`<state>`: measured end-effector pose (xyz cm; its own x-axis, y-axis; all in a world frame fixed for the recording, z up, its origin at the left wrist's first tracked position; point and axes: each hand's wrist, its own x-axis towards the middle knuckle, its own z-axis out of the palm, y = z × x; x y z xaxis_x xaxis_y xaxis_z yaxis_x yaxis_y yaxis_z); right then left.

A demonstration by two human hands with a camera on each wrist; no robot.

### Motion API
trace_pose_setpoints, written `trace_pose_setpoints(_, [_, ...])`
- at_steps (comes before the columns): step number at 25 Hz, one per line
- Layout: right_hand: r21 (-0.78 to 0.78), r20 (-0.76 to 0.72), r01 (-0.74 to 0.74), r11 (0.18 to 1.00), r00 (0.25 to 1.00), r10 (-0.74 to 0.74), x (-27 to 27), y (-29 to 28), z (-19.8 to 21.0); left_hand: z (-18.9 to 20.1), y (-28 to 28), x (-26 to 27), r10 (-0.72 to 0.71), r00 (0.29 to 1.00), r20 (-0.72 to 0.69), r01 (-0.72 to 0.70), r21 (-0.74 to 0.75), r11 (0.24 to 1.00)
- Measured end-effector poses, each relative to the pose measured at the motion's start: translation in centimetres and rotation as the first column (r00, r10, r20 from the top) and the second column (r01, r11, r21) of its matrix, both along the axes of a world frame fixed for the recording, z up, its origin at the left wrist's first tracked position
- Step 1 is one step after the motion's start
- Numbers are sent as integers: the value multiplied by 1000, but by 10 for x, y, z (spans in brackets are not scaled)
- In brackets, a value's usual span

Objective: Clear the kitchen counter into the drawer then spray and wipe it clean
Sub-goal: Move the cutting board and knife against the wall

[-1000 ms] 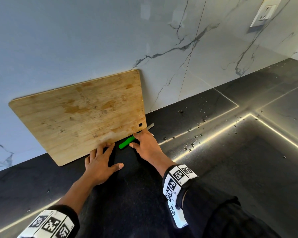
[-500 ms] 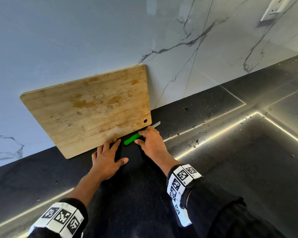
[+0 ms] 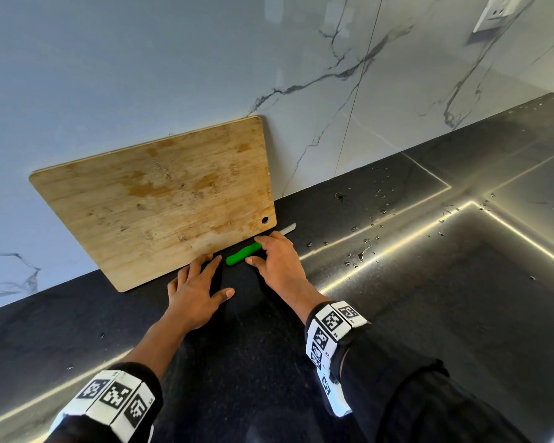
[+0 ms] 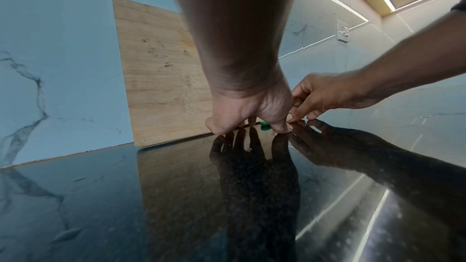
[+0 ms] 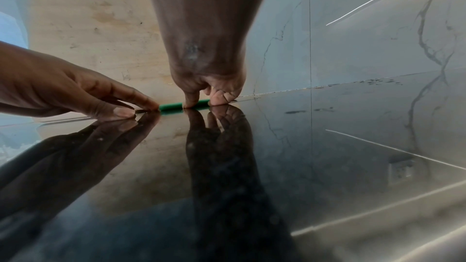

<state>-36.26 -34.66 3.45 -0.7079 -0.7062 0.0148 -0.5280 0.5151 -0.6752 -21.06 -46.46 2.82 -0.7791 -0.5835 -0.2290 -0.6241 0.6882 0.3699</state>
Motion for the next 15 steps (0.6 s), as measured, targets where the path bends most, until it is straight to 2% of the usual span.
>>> trace_pose_setpoints(5, [-8, 65, 12, 1000, 998, -12, 4, 5, 5, 9, 8, 2, -20, 1000, -4, 20, -16, 1000])
trace_pose_setpoints(9, [-33, 285, 15, 999, 958, -5, 14, 20, 16, 30, 21, 24, 8, 996, -93, -7, 20, 1000])
trace_pose_setpoints(15, [-239, 221, -55, 969, 969, 110, 76, 52, 39, 69, 42, 109, 38, 981, -190, -30, 48, 998])
